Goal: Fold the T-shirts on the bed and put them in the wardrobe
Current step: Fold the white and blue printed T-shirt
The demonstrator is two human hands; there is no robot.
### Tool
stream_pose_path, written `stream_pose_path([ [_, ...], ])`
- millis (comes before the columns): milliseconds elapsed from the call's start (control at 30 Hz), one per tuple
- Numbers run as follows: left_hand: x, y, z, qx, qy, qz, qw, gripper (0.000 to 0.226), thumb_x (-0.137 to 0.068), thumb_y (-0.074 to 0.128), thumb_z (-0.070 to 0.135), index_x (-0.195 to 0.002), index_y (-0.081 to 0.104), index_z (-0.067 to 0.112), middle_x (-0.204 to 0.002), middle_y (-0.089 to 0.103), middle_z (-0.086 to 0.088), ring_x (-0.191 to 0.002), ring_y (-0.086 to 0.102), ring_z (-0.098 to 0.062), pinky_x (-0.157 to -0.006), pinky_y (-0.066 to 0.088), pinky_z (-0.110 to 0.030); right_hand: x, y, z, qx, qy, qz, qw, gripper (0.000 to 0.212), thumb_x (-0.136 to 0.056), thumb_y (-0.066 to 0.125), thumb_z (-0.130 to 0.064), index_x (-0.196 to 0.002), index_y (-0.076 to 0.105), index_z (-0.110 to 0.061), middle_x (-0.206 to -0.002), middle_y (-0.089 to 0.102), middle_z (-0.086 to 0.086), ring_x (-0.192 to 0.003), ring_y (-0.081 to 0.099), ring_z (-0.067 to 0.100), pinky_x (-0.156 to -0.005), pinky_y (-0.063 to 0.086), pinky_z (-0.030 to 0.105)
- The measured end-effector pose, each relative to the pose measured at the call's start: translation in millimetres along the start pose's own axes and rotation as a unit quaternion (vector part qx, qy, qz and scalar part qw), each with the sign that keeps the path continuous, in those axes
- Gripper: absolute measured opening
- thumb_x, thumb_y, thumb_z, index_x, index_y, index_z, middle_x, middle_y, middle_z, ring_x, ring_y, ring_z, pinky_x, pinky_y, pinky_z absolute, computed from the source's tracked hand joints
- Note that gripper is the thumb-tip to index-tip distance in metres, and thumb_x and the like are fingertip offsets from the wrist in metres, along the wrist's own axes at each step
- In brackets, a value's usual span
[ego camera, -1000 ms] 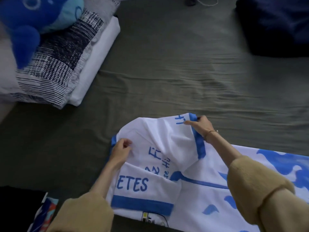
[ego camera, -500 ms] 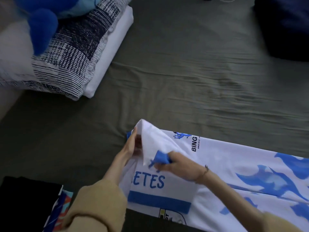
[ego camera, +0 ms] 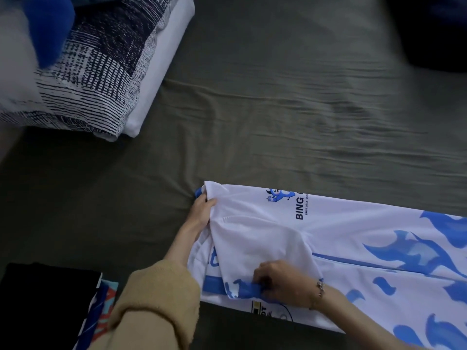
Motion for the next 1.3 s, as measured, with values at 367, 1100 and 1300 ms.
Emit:
stream_pose_path([
  [367,-4.8,-1.6,-10.3,-0.029,0.022,0.009,0.999,0.037,-0.099,0.037,0.004,-0.135,0.047,0.004,-0.128,0.055,-0.011,-0.108,0.053,-0.019,-0.091,0.042,-0.028,-39.1,-61.2,-8.7,-0.031,-0.024,0.12,0.992,0.018,-0.099,0.044,-0.014,-0.112,0.057,-0.011,-0.084,0.06,0.009,-0.071,0.053,0.022,-0.068,0.036,0.026],
  [1100,7.7,5.6,-6.8,-0.088,0.087,-0.037,0.992,0.093,-0.052,0.093,0.025,-0.128,0.039,0.024,-0.116,0.055,0.013,-0.105,0.056,-0.006,-0.088,0.047,-0.024,-9.5,-87.8,57.3,0.188,0.261,0.199,0.926,0.042,-0.077,0.055,-0.06,-0.084,0.058,-0.019,-0.088,0.059,-0.006,-0.09,0.052,0.018,-0.077,0.032,0.033],
  [1300,2.5,7.1,-10.9,-0.094,0.107,-0.013,0.99,0.095,-0.061,0.089,0.021,-0.139,0.034,0.019,-0.124,0.053,0.009,-0.113,0.052,-0.011,-0.093,0.041,-0.024,9.3,-82.5,70.7,-0.043,0.238,0.104,0.965,0.04,-0.075,0.076,-0.032,-0.09,0.042,-0.019,-0.075,0.046,-0.004,-0.072,0.043,0.02,-0.059,0.033,0.021],
])
Point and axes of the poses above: each hand's wrist, its own x-axis away from the middle knuckle, its own y-axis out of the palm, z = x × y, the point moved 5 cm from there along -x, towards the middle knuckle
